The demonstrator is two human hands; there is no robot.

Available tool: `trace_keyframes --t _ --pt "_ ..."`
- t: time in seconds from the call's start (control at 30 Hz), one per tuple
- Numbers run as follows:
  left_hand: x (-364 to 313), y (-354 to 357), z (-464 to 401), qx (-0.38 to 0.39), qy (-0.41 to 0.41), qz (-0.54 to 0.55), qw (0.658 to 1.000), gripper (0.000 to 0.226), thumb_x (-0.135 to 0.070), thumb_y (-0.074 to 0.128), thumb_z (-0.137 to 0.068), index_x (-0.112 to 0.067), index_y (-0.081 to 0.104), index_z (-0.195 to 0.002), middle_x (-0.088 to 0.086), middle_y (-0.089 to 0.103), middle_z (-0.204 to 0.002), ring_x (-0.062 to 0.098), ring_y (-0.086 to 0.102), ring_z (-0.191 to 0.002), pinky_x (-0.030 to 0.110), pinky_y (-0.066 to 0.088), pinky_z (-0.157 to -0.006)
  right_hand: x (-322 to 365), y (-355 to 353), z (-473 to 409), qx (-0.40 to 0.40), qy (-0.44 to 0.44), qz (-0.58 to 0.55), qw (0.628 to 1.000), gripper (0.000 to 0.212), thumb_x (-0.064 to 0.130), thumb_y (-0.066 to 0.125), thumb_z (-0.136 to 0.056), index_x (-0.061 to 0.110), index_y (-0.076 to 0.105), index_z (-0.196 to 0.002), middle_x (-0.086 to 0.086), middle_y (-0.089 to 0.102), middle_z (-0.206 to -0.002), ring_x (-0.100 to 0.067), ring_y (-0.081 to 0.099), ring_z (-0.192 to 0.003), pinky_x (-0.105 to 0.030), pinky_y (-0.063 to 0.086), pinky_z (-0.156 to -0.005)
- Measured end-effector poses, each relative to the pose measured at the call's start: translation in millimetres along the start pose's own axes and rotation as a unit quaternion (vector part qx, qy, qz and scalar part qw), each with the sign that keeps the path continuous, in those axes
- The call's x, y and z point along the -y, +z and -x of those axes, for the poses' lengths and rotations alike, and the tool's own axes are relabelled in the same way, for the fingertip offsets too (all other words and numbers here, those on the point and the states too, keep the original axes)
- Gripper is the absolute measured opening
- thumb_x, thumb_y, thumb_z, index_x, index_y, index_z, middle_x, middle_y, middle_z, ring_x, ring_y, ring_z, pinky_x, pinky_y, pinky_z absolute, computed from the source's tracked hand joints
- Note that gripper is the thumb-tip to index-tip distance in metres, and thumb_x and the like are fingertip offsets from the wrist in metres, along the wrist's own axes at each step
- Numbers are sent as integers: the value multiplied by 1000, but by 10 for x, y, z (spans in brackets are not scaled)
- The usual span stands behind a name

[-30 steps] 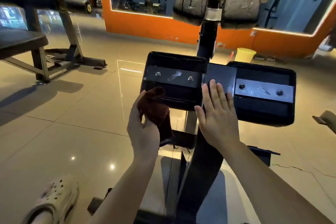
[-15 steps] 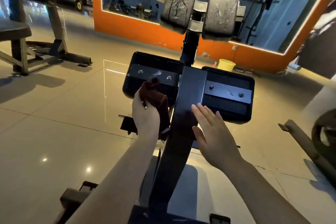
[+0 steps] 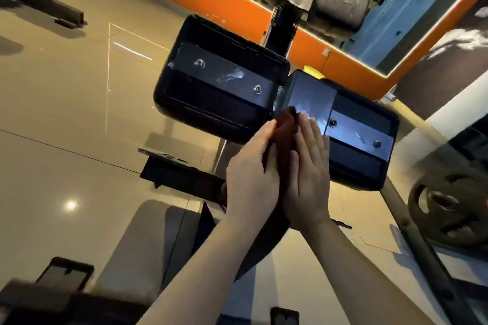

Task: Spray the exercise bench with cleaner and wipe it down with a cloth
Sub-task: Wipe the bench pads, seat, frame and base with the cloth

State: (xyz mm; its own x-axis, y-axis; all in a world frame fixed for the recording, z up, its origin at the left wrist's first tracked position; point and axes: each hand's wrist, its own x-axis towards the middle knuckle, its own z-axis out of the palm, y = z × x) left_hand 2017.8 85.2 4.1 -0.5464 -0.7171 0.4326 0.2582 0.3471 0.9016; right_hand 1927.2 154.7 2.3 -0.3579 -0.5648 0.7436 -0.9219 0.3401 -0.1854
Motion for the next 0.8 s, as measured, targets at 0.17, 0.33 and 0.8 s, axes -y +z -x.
trace_keyframes --t 0.17,0.33,0.8 --pt "-107 -47 -631 60 -12 35 998 24 -22 50 -100 -20 63 -120 -20 61 -80 -11 58 -73 8 43 -67 28 25 32 -7 8 19 1000 50 26 27 -102 7 34 -147 -3 29 -156 -14 16 -149 -30 3 -122" --pt "-87 -36 -534 52 -21 19 998 24 -26 45 -102 -26 62 -119 -24 59 -79 -9 58 -75 6 41 -69 15 16 9 1 5 12 1000 51 27 26 -101 7 33 -148 -5 30 -157 -16 16 -150 -30 2 -122" --pt "824 -203 1335 -44 -99 -48 993 42 -22 51 -94 -27 51 -136 -9 65 -123 1 52 -119 27 45 -103 7 32 6 -2 -12 80 997 54 35 24 -104 7 36 -148 -11 30 -157 -24 19 -148 -39 6 -123"
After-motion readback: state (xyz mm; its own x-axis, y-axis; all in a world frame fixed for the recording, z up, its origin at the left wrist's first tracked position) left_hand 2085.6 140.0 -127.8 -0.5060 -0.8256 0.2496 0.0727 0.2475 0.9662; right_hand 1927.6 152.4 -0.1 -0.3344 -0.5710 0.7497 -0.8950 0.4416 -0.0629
